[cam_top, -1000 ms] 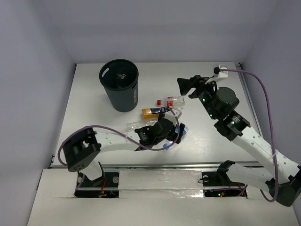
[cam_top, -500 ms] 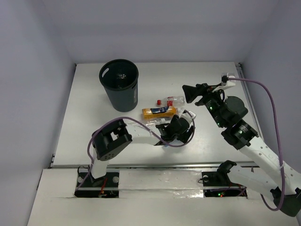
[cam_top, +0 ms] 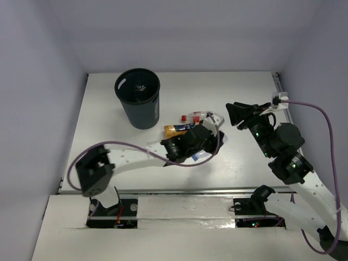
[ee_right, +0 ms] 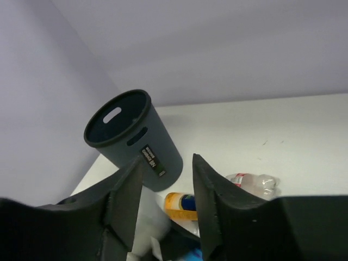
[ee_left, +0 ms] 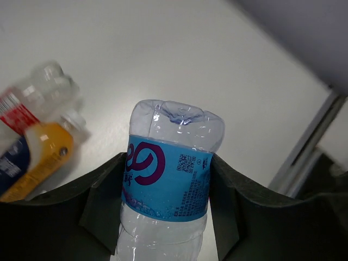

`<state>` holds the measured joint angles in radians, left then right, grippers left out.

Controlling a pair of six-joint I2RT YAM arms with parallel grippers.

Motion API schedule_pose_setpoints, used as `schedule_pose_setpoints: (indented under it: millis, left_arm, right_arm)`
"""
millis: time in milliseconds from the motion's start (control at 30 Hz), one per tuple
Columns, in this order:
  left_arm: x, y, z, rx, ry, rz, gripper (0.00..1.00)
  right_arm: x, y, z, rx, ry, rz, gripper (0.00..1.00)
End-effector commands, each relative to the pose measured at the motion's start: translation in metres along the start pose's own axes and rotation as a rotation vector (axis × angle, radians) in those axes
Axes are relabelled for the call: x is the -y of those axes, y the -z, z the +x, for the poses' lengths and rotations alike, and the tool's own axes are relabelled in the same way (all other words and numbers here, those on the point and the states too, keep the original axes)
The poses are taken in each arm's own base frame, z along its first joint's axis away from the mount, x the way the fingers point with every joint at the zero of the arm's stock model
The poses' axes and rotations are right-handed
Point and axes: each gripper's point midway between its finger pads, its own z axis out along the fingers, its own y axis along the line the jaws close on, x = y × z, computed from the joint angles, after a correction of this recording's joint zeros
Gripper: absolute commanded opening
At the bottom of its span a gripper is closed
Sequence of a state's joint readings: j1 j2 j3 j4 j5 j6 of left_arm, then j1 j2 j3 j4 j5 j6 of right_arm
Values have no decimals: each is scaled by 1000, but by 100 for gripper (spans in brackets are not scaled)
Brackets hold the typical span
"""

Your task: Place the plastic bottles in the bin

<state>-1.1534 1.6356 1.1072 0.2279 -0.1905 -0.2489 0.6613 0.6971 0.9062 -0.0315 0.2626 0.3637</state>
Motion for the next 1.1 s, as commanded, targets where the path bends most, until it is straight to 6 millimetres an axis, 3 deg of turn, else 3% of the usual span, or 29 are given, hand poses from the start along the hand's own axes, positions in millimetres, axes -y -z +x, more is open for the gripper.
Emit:
schedule_pose_setpoints:
  millis: [0, 33, 167, 200, 267, 300, 333, 400, 433, 500, 533, 567, 667, 800, 833, 967, 1067]
  left_arm:
    - [0, 54, -109, 309, 83, 42, 42]
    - [-12, 72, -132, 384, 107, 14, 42]
    - [-71, 118, -196, 599, 173, -126, 42]
    - [-96, 132, -216, 675, 190, -179, 42]
    - [-128, 156, -243, 762, 215, -256, 42]
    - [-142, 163, -252, 791, 222, -290, 42]
    - [-173, 171, -260, 818, 226, -360, 42]
    - [-200, 187, -279, 873, 232, -425, 42]
    - [-231, 188, -281, 875, 232, -487, 42]
    - [-256, 198, -295, 904, 235, -535, 42]
    - [-272, 192, -293, 894, 237, -569, 42]
    - [-294, 201, -295, 910, 238, -619, 42]
    - [-327, 200, -294, 929, 229, -665, 42]
    - [-357, 186, -287, 902, 201, -728, 42]
    - [-362, 176, -281, 879, 198, -732, 42]
    - [-367, 167, -267, 872, 179, -741, 46]
    - [-376, 164, -258, 852, 171, -771, 62]
  right_arm:
    - [3, 9, -20, 44, 21, 20, 45]
    - [2, 9, -16, 36, 20, 10, 44]
    - [-2, 1, 2, -15, 26, -19, 45]
    - [-4, -1, 6, -28, 29, -32, 46]
    - [-8, -5, 20, -67, 43, -65, 46]
    - [-10, -6, 22, -71, 47, -83, 47]
    - [-14, -8, 31, -97, 57, -110, 46]
    - [-16, -10, 46, -140, 71, -139, 38]
    - [-21, -10, 56, -174, 79, -180, 30]
    - [-26, -13, 78, -244, 86, -223, 22]
    - [-31, -11, 88, -279, 87, -263, 16]
    - [-31, -12, 96, -304, 91, -276, 16]
    - [-35, -14, 114, -339, 81, -318, 15]
    - [-37, -15, 121, -345, 69, -341, 16]
    - [-39, -14, 124, -353, 70, -346, 16]
    - [-38, -18, 135, -380, 76, -353, 17]
    - [-43, -21, 153, -436, 79, -371, 18]
